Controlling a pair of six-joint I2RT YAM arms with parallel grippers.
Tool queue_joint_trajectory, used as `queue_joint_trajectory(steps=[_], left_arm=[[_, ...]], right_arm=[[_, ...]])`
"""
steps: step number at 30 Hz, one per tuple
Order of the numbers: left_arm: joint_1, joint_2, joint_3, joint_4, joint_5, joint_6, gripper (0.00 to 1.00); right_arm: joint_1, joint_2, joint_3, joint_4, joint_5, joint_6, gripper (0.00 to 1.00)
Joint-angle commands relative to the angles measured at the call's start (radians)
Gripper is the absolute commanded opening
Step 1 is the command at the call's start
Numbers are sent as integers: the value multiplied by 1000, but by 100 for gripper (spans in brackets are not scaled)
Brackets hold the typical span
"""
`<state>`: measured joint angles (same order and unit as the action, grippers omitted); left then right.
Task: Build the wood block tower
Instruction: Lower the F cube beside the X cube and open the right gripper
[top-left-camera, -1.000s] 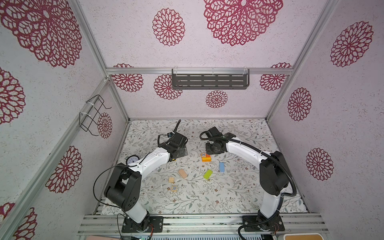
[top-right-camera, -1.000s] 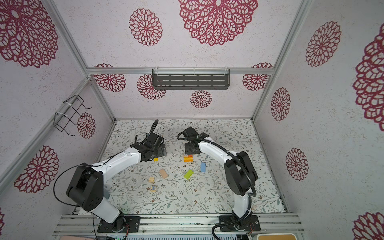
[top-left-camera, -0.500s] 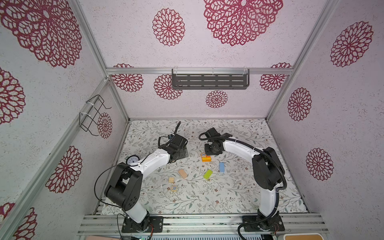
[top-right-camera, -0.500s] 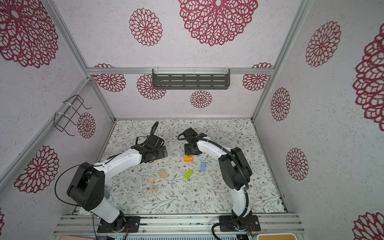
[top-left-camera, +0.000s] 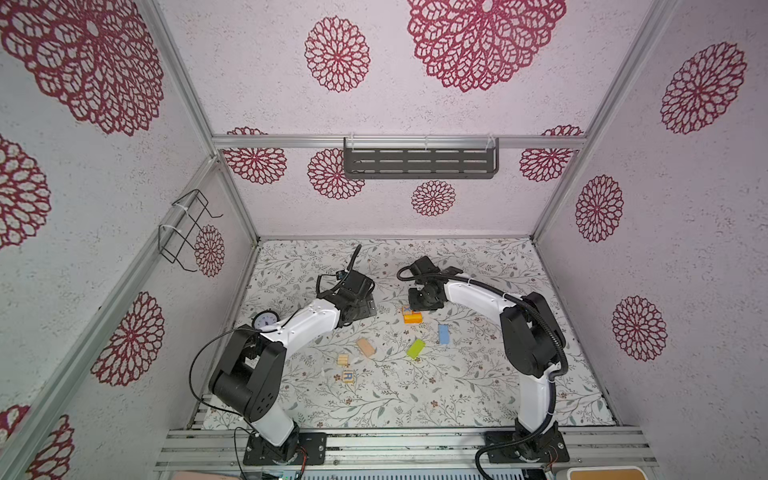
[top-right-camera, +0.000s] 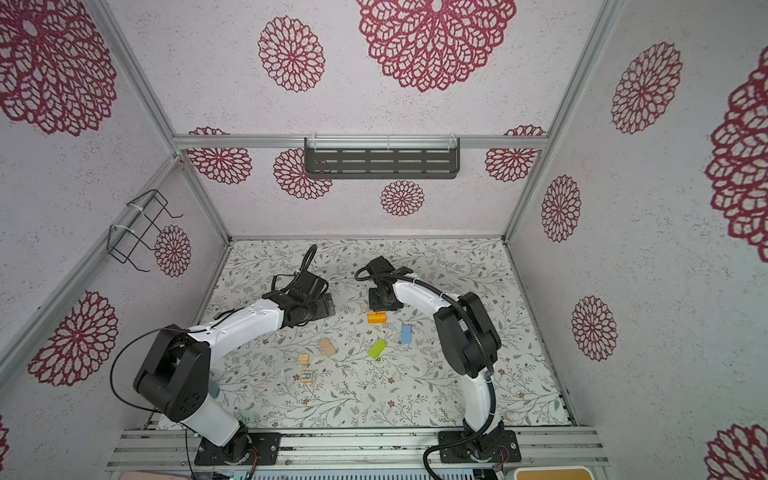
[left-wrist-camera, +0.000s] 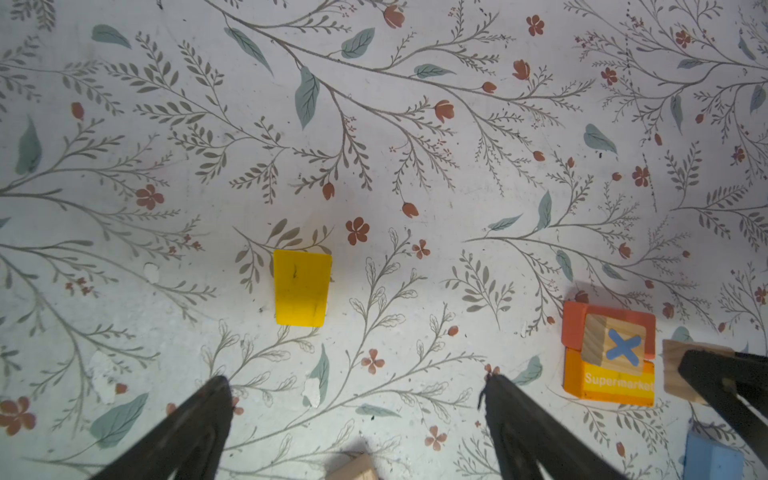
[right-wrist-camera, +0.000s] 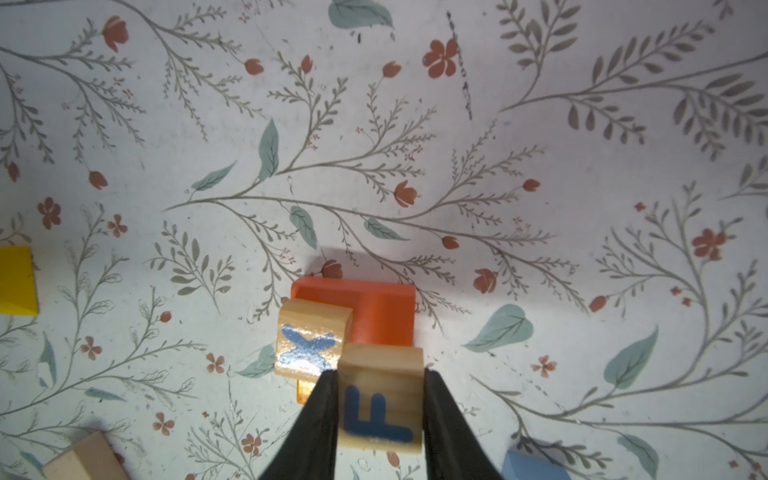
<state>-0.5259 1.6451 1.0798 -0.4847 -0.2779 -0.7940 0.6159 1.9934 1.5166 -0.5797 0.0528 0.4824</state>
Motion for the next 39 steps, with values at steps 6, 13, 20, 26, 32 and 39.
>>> queue_joint_trajectory(steps=[6,13,20,26,32,39], left_arm=[[-4,-7,-8,12,-14,-2,97],[-3,-4,-8,8,-21,1,97],[-4,2,-8,6,-22,1,97],[-4,4,-9,3,-24,1,97],[-4,-12,-11,-6,-29,1,97],[-4,-41,-8,-27,-35,1,97]], right_arm=[[-8,9,28,13,-6,16,34],[-13,15,33,17,-10,13,34],[-13,16,30,20,-12,16,38],[-13,16,28,23,-16,20,42],[-15,8,30,19,-11,19,43],[-25,-19,29,9,-8,8,50]])
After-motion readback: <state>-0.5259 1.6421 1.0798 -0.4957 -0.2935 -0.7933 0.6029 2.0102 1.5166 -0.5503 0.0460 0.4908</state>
